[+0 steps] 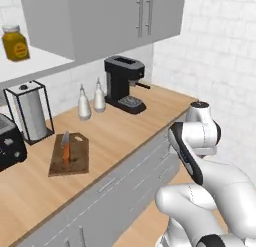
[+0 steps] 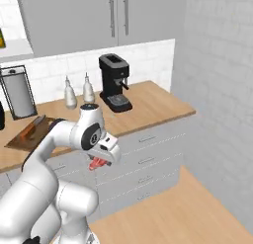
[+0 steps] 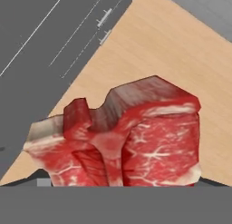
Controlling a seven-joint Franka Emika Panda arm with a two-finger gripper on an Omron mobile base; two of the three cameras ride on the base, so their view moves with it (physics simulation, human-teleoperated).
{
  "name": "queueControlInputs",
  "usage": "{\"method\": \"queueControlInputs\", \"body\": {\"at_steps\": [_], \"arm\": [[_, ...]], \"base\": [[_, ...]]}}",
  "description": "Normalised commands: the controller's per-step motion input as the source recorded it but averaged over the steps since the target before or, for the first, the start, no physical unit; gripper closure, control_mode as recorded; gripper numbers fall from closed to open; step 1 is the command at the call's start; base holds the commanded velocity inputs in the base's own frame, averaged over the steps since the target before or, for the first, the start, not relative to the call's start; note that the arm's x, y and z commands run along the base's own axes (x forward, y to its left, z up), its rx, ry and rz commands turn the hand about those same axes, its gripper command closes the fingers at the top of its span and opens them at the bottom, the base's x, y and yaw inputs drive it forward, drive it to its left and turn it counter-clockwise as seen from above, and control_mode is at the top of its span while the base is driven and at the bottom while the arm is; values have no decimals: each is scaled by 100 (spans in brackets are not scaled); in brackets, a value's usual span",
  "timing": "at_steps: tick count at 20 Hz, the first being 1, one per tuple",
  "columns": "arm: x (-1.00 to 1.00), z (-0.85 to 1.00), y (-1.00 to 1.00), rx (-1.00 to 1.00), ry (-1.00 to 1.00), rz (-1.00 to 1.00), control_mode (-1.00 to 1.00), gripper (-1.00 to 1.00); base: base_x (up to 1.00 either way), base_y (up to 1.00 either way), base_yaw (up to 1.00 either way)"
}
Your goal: Pick up the knife from the drawer and place it on the cutting board. Then place the meat from the plate to the cutting board.
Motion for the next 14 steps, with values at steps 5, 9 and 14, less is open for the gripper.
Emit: {"method": "queueControlInputs", "body": {"at_steps": [5, 9, 14], "arm": [[0, 0, 0, 0, 0, 0, 100, 100], [0, 0, 0, 0, 0, 0, 100, 100], [0, 0, 0, 0, 0, 0, 100, 100]], "base": [[61, 8, 83], [34, 51, 80], [78, 21, 66]]}}
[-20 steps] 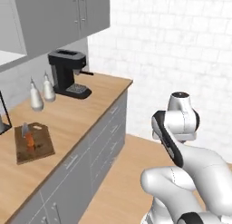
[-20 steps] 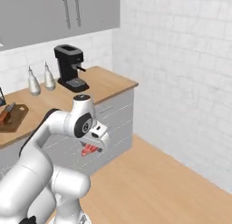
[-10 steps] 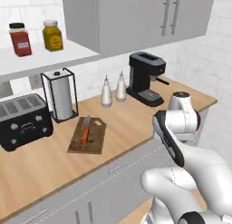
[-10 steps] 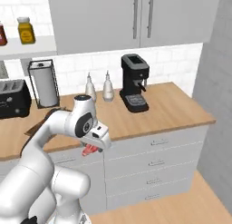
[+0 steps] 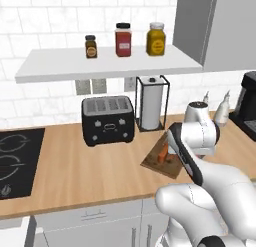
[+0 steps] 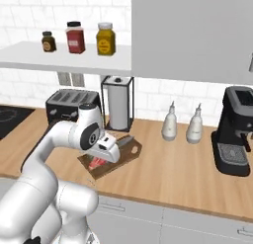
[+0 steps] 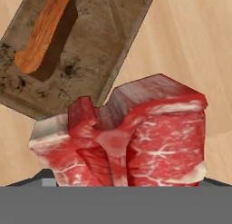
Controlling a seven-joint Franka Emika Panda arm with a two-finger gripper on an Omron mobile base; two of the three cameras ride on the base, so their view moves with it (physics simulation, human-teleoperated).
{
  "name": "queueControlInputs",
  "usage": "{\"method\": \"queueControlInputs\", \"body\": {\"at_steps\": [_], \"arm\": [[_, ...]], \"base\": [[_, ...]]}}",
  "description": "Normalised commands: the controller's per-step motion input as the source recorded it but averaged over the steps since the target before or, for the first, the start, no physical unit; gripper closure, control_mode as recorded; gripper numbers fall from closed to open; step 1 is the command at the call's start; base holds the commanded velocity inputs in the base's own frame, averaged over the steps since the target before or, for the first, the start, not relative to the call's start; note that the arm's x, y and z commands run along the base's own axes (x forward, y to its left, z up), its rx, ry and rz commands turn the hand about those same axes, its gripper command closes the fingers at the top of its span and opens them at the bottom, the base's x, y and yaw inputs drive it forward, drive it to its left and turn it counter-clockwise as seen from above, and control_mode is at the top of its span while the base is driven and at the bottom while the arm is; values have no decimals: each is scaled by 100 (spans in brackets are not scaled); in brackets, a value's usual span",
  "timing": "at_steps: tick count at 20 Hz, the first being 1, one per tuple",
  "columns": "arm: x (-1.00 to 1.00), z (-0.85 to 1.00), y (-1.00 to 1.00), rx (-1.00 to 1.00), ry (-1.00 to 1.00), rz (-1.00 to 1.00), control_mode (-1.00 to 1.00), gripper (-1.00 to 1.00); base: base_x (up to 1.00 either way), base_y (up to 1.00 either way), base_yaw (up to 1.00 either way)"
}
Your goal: Pick up the knife from the drawer and place it on the cutting board. Then place the meat from the plate to the cutting board.
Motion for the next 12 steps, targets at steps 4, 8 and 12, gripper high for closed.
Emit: {"method": "queueControlInputs", "body": {"at_steps": [4, 8, 12], "arm": [[0, 0, 0, 0, 0, 0, 100, 100], [0, 0, 0, 0, 0, 0, 100, 100], [0, 0, 0, 0, 0, 0, 100, 100]], "base": [[65, 13, 15], [16, 52, 0], [17, 19, 0]]}}
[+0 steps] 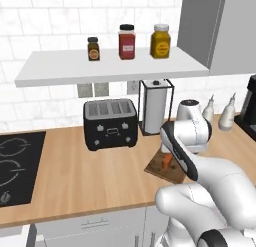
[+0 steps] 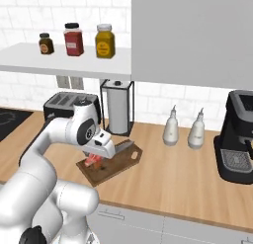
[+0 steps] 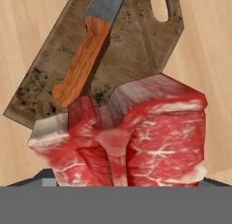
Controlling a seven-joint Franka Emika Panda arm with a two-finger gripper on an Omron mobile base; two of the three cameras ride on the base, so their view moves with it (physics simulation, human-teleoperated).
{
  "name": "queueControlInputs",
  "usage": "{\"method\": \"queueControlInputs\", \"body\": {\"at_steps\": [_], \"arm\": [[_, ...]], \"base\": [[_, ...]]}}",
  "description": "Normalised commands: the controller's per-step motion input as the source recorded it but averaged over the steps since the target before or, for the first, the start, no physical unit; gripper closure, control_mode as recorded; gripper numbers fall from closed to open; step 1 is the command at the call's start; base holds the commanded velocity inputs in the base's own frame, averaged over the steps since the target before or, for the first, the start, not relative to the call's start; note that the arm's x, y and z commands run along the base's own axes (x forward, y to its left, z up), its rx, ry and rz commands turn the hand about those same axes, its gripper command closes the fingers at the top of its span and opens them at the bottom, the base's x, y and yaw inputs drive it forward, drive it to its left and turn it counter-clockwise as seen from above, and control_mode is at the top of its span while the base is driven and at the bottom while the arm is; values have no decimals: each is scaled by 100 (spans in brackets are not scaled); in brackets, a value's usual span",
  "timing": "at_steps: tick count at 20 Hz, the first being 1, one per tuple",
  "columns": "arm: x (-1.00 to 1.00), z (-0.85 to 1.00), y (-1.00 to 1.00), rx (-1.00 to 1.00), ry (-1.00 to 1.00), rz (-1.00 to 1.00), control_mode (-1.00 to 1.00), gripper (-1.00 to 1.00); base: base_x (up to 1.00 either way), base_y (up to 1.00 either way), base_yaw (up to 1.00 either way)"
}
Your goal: Pick up the knife from the drawer and place it on the cutting board. Then place the meat from the plate to the cutting board.
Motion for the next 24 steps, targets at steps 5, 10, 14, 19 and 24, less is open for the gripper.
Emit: {"method": "queueControlInputs", "body": {"at_steps": [5, 10, 14, 19, 24], "arm": [[0, 0, 0, 0, 0, 0, 100, 100], [14, 0, 0, 0, -2, -4, -100, 100], [65, -7, -6, 1, -4, -4, -100, 100], [67, -12, -12, 1, -1, -3, -100, 100], [58, -47, -35, 0, 13, -9, -100, 100]], "base": [[10, 7, 0], [2, 0, 0], [0, 0, 0], [0, 0, 0], [0, 0, 0]]}}
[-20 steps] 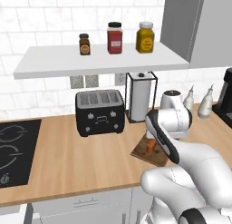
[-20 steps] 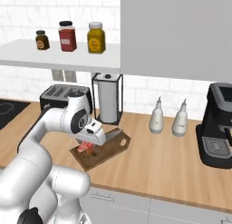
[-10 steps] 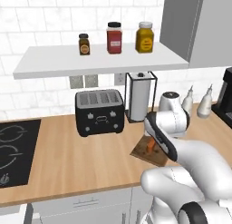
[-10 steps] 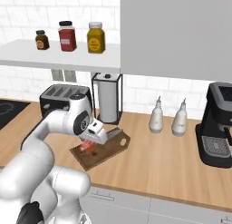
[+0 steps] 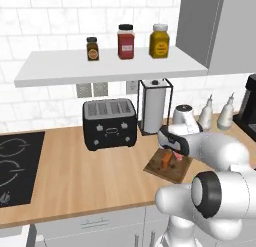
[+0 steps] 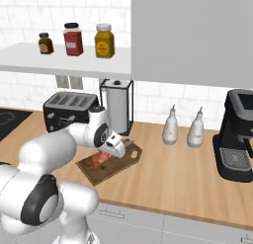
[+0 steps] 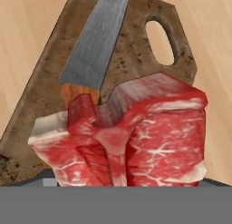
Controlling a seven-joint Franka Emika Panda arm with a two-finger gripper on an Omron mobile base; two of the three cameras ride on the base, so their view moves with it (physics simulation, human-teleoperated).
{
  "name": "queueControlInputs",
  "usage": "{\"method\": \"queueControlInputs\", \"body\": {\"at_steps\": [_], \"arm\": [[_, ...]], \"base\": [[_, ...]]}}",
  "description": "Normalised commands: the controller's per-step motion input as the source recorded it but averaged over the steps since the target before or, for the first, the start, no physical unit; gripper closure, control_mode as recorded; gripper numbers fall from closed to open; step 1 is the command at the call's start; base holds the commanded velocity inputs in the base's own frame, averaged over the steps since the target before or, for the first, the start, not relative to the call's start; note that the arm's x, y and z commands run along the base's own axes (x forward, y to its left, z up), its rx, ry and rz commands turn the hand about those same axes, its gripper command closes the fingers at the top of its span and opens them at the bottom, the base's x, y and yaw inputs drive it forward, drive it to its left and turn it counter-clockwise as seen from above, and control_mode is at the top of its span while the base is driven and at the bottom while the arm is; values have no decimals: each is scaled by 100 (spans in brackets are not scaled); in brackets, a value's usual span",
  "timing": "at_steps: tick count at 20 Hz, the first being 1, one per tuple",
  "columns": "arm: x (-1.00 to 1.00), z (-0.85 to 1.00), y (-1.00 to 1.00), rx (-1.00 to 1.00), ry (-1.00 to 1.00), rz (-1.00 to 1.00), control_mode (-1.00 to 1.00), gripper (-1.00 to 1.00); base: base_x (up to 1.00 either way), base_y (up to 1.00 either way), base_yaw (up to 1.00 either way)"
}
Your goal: Pick up the knife from the drawer and place it on the cutting board. Then place the meat from the plate to the cutting board.
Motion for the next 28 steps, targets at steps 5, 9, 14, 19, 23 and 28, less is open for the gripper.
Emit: {"method": "queueControlInputs", "body": {"at_steps": [5, 9, 14, 19, 23, 28], "arm": [[12, -33, -27, 0, 17, -3, -100, 100], [1, -8, -1, 0, 6, 0, -100, 100], [-4, -9, -33, 2, 1, -1, -100, 100], [-13, 0, -23, 1, -2, -2, -100, 100], [0, -16, 0, 1, -11, 0, -100, 100], [20, -29, 5, 4, -13, 0, -100, -100]], "base": [[0, 0, 0], [0, 0, 0], [0, 0, 0], [0, 0, 0], [0, 0, 0], [0, 0, 0]]}}
